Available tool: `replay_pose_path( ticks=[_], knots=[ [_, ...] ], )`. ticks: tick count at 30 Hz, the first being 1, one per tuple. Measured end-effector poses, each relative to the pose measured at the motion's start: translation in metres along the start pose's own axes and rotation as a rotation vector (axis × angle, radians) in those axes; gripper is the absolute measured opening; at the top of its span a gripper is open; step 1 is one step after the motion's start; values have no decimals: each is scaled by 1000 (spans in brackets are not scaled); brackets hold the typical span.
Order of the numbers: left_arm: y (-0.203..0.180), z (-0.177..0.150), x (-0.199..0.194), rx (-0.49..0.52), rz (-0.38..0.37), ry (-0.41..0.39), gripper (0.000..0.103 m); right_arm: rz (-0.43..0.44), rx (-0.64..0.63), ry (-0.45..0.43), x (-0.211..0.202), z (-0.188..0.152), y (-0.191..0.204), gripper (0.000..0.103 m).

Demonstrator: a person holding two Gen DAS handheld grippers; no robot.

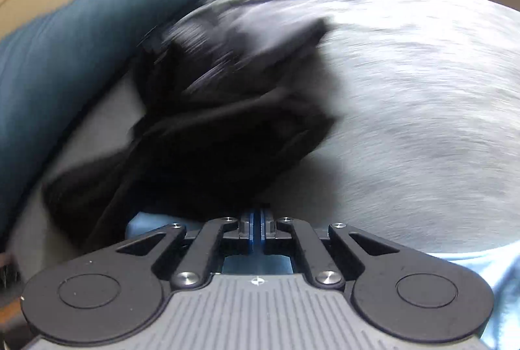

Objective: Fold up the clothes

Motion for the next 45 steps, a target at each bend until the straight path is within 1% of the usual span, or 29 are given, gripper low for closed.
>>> replay_pose_path(
  ticks=[1, 2, 4, 5, 6, 8, 11, 12, 13, 16, 17, 18, 20, 24, 25, 27, 30, 34, 35, 37, 39, 42, 45],
  knots=[
    [0, 0, 0, 0, 0, 0, 5, -27, 69, -25, -12, 5, -17, 7],
    [1, 0, 0, -1, 0, 0, 5, -44, 123, -49, -28, 6, -35, 12],
    [0, 0, 0, 0, 2, 1, 5, -75, 214, -98, -64, 7, -69, 17],
    [0, 0, 1, 0, 2, 2, 5, -95, 237, -114, -80, 7, -85, 20],
    [0, 0, 1, 0, 3, 3, 5, -118, 249, -127, -96, 5, -101, 20],
    [0, 0, 1, -3, 1, 3, 5, -157, 248, -126, -124, -4, -123, 21],
    [0, 0, 0, -4, 1, 3, 5, -175, 209, -69, -148, -30, -134, 21],
    [0, 1, 1, -5, 1, 4, 5, -174, 174, -40, -151, -39, -132, 21],
    [0, 1, 1, -6, 0, 4, 5, -172, 125, -3, -146, -49, -125, 21],
    [0, 0, 1, -7, -2, 3, 5, -175, -17, 98, -118, -70, -100, 20],
    [1, 0, 1, -8, -4, 2, 5, -208, -54, 113, -110, -73, -96, 20],
    [1, 0, 1, -10, -6, 1, 5, -260, -73, 120, -100, -72, -98, 20],
    [2, 0, 1, -13, -9, 0, 5, -320, -3, 77, -87, -56, -122, 19],
    [4, 0, 1, -16, -14, -2, 5, -472, 170, -97, -85, -12, -169, 20],
    [4, -1, 1, -18, -16, -3, 5, -494, 216, -129, -88, -5, -177, 20],
    [6, -1, 0, -21, -21, -5, 5, -471, 297, -177, -98, 3, -187, 20],
    [9, -2, -1, -28, -30, -9, 5, -368, 254, -171, -113, 2, -173, 20],
    [13, -2, -2, -34, -40, -12, 5, -247, 91, -72, -111, -2, -134, 23],
    [13, -2, -3, -35, -41, -13, 5, -223, 63, -48, -109, -1, -122, 28],
    [16, -2, -4, -38, -46, -14, 5, -179, 24, -19, -101, 2, -102, 33],
    [18, -2, -5, -42, -50, -15, 5, -160, 0, -4, -92, 7, -86, 37],
    [21, -2, -6, -43, -55, -16, 5, -123, 58, 13, -81, 7, -75, 37],
    [22, -2, -7, -44, -55, -16, 5, -66, 142, 31, -75, -2, -68, 37]
  ],
)
Point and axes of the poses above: each gripper's, at about its wrist camera, not at the fingertips, and x roughly the way its jaws point, y to its left, z to its top, the point moved 2 cm from there along x, roughly the way its jaws point, and after that the axes turned 2 degrees about -x, right-handed, at the moved point
